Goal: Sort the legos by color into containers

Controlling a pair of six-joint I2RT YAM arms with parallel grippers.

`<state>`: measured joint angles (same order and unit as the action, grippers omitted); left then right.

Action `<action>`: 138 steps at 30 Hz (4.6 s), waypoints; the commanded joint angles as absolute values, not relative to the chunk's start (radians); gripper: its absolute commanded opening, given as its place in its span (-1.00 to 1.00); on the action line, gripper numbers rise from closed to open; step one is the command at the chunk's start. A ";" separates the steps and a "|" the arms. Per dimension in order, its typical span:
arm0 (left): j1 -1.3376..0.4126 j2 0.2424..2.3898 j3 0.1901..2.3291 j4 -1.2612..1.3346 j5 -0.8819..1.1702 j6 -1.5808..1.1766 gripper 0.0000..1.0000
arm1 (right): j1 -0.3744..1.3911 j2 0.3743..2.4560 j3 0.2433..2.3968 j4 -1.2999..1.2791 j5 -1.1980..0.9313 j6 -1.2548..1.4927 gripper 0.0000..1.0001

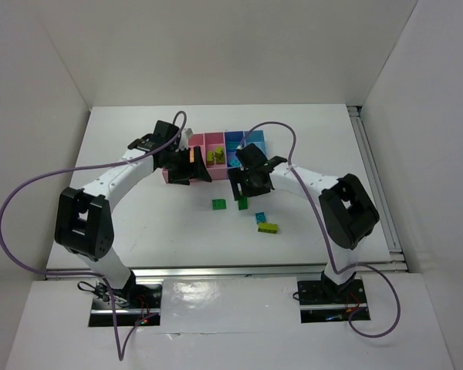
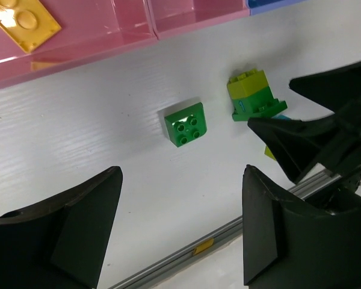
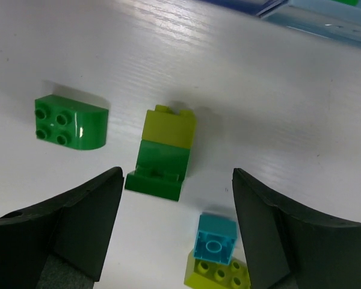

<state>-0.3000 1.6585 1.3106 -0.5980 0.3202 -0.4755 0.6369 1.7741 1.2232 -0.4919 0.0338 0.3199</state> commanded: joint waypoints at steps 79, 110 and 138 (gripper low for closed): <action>-0.390 1.914 1.374 -0.258 1.506 -0.253 -0.27 | 0.382 1.792 1.477 -0.761 -1.206 -0.015 -0.41; -0.265 2.137 1.839 -0.563 0.490 -0.630 -1.00 | 0.325 1.664 1.339 -0.451 -0.620 0.342 -0.50; -0.285 1.973 1.635 -0.376 1.377 -0.312 0.54 | 0.316 1.698 1.420 -0.508 -1.025 0.210 -0.48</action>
<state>-0.2764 1.9991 1.6646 -0.4534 1.1606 -0.3885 0.3244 1.7008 1.3586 -0.5026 -0.9058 0.2558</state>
